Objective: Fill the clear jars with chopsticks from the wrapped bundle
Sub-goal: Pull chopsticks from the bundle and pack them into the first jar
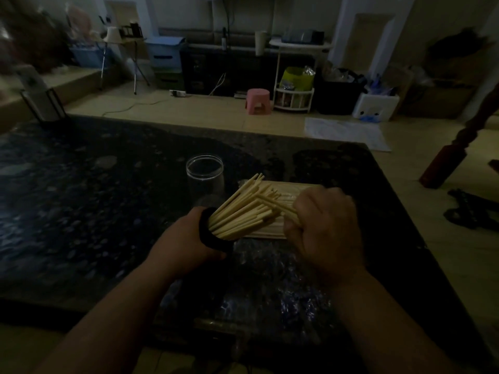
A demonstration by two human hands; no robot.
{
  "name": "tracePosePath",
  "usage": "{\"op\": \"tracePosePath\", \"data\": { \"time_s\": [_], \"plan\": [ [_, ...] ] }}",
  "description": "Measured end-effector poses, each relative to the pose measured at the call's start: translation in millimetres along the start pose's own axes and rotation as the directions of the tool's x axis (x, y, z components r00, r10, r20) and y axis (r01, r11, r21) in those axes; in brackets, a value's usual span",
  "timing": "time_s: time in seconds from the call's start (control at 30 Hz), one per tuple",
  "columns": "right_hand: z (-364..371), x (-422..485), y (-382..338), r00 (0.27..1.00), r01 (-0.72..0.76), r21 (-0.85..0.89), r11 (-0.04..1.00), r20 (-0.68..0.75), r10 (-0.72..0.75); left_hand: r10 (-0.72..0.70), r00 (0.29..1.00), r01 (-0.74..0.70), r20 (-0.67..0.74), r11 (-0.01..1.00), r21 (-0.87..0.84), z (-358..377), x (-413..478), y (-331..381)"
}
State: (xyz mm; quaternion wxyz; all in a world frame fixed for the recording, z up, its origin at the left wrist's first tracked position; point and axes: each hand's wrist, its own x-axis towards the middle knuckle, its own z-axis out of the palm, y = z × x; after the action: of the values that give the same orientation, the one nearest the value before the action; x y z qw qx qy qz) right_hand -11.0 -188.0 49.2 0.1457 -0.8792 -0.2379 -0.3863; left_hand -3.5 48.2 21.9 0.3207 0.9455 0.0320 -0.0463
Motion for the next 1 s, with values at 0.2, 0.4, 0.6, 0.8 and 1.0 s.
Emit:
{"op": "tracePosePath", "data": {
  "time_s": [0.2, 0.4, 0.6, 0.8, 1.0],
  "plan": [
    [-7, 1, -3, 0.987, -0.160, 0.103, 0.982, -0.017, 0.162, 0.028, 1.000, -0.027, -0.003, 1.000, 0.013, 1, -2, 4],
    [1, 5, -9, 0.959, -0.212, 0.346, 0.914, -0.106, 0.263, 0.035, 0.999, -0.035, 0.001, 0.999, 0.024, 1, -2, 5],
    [3, 12, -19, 0.904, -0.280, 0.559, 0.780, -0.120, 0.410, 0.033, 0.999, -0.034, 0.007, 0.999, 0.036, 0, -2, 4],
    [5, 15, -28, 0.793, -0.494, 0.763, 0.416, 0.199, 0.576, 0.041, 0.999, -0.042, 0.013, 0.997, 0.067, 0, -1, 4],
    [11, 13, -26, 0.808, -0.527, 0.707, 0.472, 0.245, 0.536, 0.067, 0.998, -0.068, 0.014, 0.995, 0.076, 2, 0, 2]
  ]
}}
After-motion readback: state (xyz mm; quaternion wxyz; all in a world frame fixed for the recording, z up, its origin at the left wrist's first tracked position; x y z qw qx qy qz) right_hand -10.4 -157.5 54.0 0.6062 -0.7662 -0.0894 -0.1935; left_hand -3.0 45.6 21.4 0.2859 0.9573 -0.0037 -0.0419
